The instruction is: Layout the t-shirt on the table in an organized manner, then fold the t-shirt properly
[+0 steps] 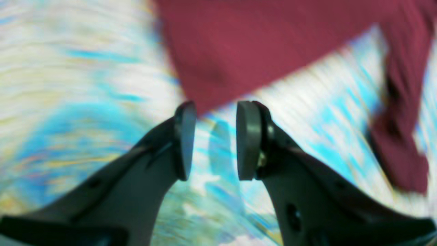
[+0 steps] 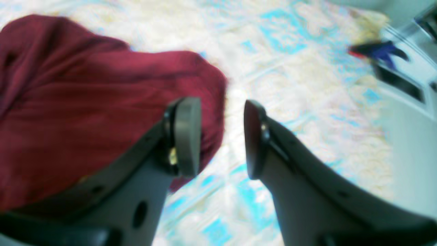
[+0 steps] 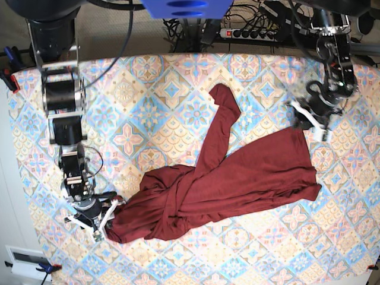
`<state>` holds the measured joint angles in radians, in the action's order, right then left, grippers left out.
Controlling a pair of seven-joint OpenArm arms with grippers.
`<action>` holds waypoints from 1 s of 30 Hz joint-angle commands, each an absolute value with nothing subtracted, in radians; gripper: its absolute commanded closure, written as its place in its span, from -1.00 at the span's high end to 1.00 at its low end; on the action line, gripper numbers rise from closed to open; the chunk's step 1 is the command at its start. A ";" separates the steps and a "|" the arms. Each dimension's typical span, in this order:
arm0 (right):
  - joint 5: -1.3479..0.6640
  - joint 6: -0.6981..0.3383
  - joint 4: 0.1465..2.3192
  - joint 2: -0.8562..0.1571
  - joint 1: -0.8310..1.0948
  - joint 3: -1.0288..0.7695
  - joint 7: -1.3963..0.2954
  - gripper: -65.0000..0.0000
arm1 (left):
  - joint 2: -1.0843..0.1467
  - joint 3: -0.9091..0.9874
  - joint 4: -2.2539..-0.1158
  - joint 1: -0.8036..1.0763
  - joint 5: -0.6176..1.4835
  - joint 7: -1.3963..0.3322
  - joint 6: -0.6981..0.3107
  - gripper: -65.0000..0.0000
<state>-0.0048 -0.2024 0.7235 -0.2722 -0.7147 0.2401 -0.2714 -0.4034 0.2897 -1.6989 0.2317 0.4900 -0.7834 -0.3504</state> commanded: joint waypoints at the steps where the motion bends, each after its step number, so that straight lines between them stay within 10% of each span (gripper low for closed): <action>1: -0.008 -0.191 0.791 -0.295 -0.710 0.236 -0.278 -0.37 | -0.433 0.259 -1.732 0.225 0.499 -0.756 -0.349 -0.40; 30: -0.008 -0.191 1.300 -0.344 -0.334 0.143 -0.394 -0.37 | -0.335 -0.232 -1.652 0.056 0.490 -0.788 -0.348 -0.11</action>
